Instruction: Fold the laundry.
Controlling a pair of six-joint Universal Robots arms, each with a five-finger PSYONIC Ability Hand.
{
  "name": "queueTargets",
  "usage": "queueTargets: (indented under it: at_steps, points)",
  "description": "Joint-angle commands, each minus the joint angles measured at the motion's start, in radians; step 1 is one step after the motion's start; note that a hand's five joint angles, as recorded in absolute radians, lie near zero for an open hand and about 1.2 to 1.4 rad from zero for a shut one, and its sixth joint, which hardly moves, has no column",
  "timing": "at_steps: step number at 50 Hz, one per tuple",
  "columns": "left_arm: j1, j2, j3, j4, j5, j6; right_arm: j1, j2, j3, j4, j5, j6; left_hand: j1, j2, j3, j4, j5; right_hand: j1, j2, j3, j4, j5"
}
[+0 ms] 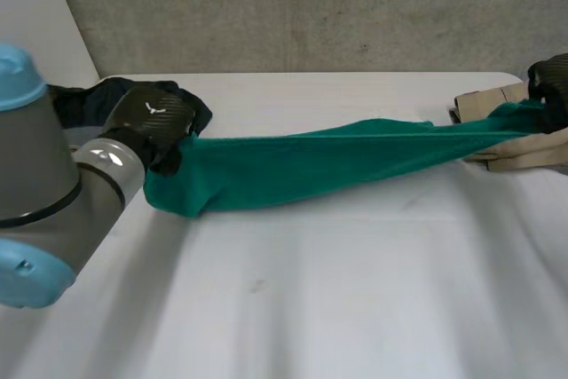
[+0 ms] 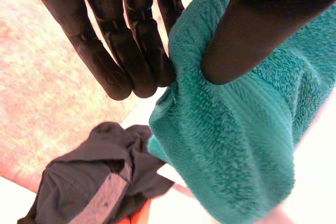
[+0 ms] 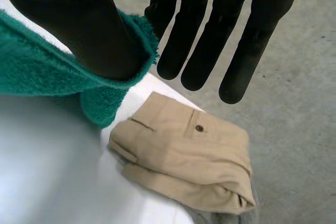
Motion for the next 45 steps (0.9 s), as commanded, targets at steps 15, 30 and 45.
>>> queueTargets:
  at_steps: [15, 30, 45]
  points:
    - [0.029, -0.371, 0.428, 0.162, 0.025, -0.011, 0.100, 0.340, -0.354, 0.018, 0.042, -0.114, 0.705, 0.202, 0.210, 0.198, 0.212, 0.262, 0.216, 0.204, 0.197, 0.210]
    - [0.092, -0.302, 0.528, 0.638, -0.037, -0.227, 0.091, 0.242, -0.371, -0.573, 0.148, 0.207, 0.705, 0.202, 0.210, 0.198, 0.212, 0.262, 0.216, 0.204, 0.197, 0.210]
    - [0.030, -0.427, 0.204, 0.517, 0.097, -0.248, 0.115, 0.187, -0.087, -0.470, -0.039, 0.243, -0.114, -0.616, -0.608, -0.620, -0.607, 0.262, 0.216, 0.204, 0.197, 0.210]
